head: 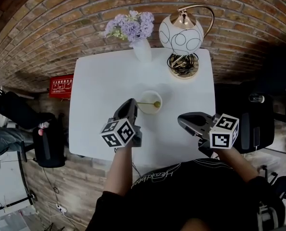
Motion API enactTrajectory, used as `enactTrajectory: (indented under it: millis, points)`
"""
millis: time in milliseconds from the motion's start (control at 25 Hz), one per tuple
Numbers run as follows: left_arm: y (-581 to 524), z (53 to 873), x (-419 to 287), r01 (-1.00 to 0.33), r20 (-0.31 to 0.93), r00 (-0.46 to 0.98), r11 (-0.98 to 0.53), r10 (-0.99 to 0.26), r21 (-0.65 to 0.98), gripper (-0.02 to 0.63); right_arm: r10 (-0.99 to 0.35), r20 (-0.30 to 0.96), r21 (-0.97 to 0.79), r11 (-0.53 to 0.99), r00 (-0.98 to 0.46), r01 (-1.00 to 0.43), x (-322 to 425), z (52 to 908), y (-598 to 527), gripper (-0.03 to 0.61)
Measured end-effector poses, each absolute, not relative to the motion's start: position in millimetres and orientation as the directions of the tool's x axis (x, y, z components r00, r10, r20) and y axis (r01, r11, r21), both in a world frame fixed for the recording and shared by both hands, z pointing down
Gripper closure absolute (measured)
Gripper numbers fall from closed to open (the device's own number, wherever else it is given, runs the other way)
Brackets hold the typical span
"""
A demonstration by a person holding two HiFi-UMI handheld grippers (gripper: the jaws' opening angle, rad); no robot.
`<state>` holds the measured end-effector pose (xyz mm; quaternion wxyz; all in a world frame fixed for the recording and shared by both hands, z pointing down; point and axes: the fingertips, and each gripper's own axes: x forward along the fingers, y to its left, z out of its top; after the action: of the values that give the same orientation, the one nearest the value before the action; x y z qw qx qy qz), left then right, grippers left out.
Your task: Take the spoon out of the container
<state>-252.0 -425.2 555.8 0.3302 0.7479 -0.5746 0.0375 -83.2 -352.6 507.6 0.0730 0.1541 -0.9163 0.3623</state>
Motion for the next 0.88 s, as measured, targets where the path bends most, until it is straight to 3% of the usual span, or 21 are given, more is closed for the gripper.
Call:
enactTrajectory:
  millis: [880]
  points:
    - [-400.7, 484.7, -251.2, -0.925, 0.318, 0.27, -0.153, -0.909, 0.349, 0.606, -0.247, 0.212, -0.603, 0.728, -0.946, -0.325, -74.7, 477.0, -310.4, 0.581]
